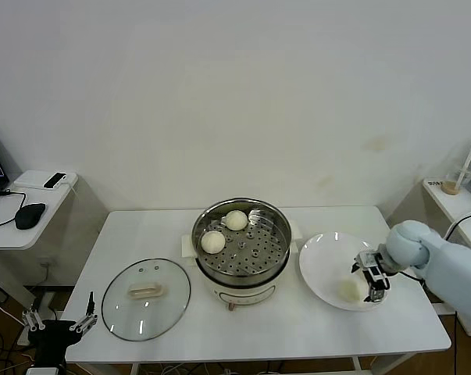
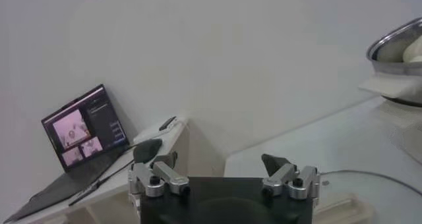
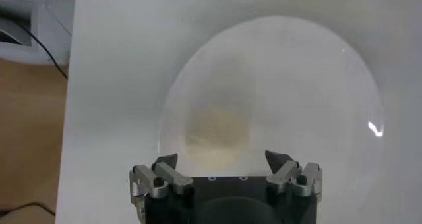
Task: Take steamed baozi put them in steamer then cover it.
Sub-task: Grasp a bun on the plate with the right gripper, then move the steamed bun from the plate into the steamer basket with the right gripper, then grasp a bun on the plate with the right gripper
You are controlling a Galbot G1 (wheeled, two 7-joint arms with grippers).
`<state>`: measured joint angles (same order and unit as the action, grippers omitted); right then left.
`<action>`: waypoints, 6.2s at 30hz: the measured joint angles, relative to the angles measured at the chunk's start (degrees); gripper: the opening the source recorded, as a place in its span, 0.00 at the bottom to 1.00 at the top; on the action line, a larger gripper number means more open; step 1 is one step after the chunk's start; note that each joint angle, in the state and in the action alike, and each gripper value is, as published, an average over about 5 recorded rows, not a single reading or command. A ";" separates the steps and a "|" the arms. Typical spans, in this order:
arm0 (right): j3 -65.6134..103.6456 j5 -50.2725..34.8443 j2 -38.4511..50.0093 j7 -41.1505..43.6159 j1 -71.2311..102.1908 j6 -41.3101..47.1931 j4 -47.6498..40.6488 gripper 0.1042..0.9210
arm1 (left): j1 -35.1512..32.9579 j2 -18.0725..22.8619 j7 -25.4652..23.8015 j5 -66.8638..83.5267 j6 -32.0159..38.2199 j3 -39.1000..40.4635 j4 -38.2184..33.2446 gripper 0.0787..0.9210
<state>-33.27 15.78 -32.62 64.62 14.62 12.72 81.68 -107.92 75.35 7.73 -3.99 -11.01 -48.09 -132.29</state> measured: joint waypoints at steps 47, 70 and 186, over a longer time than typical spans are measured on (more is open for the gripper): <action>-2.18 -6.86 -1.17 5.12 -17.15 1.08 -1.61 0.59 | 0.54 -0.33 0.04 0.21 0.01 0.51 -0.65 0.88; -19.16 -19.68 -19.50 -0.48 -38.93 0.91 1.03 0.60 | -0.20 0.76 -0.02 0.60 0.03 -1.67 -1.00 0.88; 9.17 7.96 -7.05 -2.41 0.14 -8.64 -19.93 0.88 | 1.17 -2.53 -0.30 1.68 -0.17 -0.48 1.14 0.88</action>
<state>-24.10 23.74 -39.68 62.22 14.76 4.09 61.76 -106.75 72.83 7.42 -2.31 -11.18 -48.57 -131.14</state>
